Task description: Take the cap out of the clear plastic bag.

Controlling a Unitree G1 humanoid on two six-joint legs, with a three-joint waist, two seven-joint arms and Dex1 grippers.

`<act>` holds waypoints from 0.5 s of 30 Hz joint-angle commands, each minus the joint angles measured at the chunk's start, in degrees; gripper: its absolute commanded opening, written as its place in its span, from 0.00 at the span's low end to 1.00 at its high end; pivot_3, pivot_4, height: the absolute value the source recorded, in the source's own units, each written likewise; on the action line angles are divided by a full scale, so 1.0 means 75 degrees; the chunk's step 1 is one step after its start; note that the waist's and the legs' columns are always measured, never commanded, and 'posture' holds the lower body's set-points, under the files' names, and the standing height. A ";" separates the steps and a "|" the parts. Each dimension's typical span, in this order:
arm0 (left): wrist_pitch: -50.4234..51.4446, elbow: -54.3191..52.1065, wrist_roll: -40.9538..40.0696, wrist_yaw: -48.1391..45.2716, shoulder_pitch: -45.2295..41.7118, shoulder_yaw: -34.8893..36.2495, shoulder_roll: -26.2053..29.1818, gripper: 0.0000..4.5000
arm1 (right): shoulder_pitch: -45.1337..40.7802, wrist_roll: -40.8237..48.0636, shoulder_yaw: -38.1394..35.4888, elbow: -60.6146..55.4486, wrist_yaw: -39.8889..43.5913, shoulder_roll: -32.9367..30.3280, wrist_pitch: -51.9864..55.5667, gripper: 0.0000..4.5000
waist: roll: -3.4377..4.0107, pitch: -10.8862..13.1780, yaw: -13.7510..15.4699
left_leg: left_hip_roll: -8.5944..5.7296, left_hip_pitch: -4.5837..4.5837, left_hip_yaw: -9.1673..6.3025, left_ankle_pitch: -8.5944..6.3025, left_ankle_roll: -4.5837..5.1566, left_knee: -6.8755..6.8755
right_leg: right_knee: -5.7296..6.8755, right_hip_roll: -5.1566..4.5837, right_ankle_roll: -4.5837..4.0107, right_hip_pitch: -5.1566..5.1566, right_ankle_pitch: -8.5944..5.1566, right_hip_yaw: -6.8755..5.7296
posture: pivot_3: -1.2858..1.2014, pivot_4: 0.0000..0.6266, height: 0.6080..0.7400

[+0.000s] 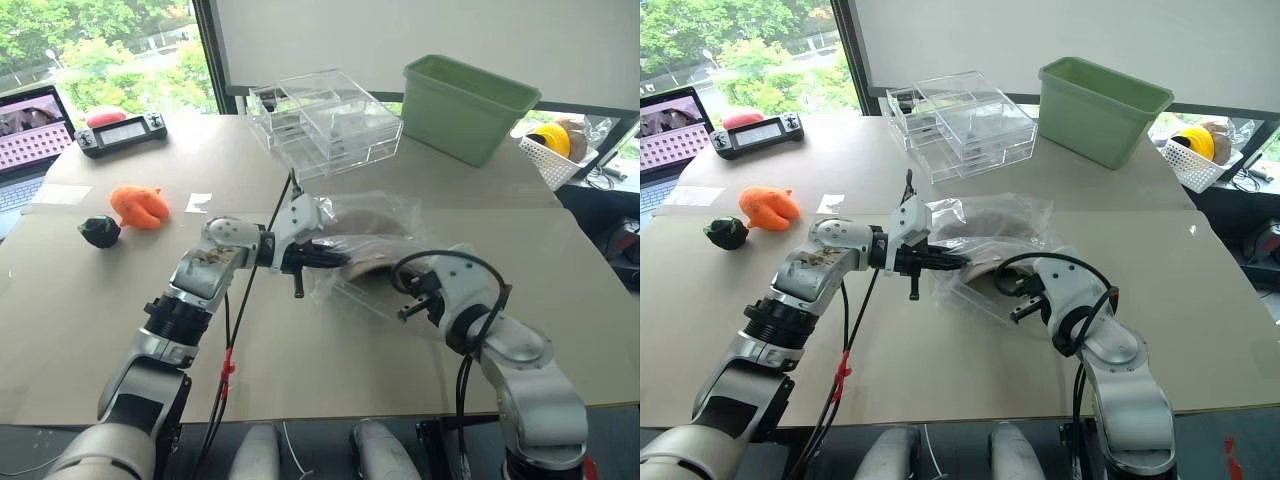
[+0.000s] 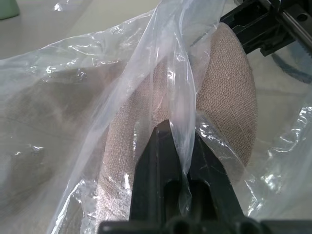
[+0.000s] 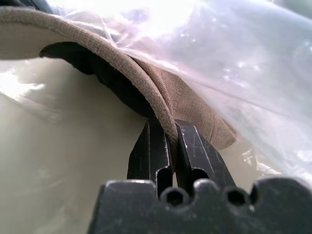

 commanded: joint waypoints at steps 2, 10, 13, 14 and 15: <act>0.0063 -0.0051 0.0121 -0.0065 0.0003 -0.0226 -0.0020 0.00 | -0.0665 0.0321 -0.0803 -0.0541 -0.0197 -0.0049 0.0254 0.01 | 0.0001 0.0001 0.0010 | 0.0000 0.0000 0.0000 0.0000 0.0000 0.0000 | 0.0000 0.0000 -0.0001 0.0000 0.0000 -0.0001 | 0.52 0.24 0.96; 0.0094 -0.0067 0.0119 -0.0027 0.0027 -0.0218 -0.0041 0.00 | -0.0977 0.0525 -0.1119 -0.0235 -0.0788 0.0228 0.0879 0.01 | 0.0002 0.0002 0.0002 | -0.0002 -0.0005 0.0000 0.0000 0.0000 -0.0001 | -0.0002 -0.0001 -0.0001 -0.0005 0.0000 0.0000 | 0.52 0.24 0.96; 0.0104 -0.0069 0.0118 -0.0008 0.0029 -0.0214 -0.0041 0.00 | -0.1116 0.0674 -0.0796 -0.0134 -0.0758 -0.0016 0.0931 0.01 | 0.0004 0.0002 -0.0002 | -0.0001 -0.0003 0.0000 0.0000 0.0000 -0.0001 | 0.0001 0.0000 -0.0001 -0.0006 0.0000 0.0002 | 0.52 0.24 0.96; 0.0116 -0.0074 0.0113 -0.0002 0.0030 -0.0213 -0.0040 0.00 | -0.1123 0.0836 -0.0603 -0.0230 -0.0619 -0.0101 0.0831 0.01 | 0.0006 0.0003 0.0001 | -0.0001 -0.0004 0.0000 0.0000 0.0000 -0.0001 | -0.0001 -0.0001 -0.0001 -0.0005 0.0000 0.0001 | 0.52 0.24 0.96; 0.0119 -0.0079 0.0113 0.0003 0.0032 -0.0214 -0.0039 0.00 | -0.1127 0.1037 -0.0463 -0.0375 -0.0467 -0.0128 0.0701 0.01 | 0.0005 0.0003 0.0000 | -0.0002 -0.0004 0.0001 0.0000 0.0000 -0.0001 | -0.0002 -0.0001 -0.0001 -0.0006 0.0000 0.0001 | 0.52 0.24 0.96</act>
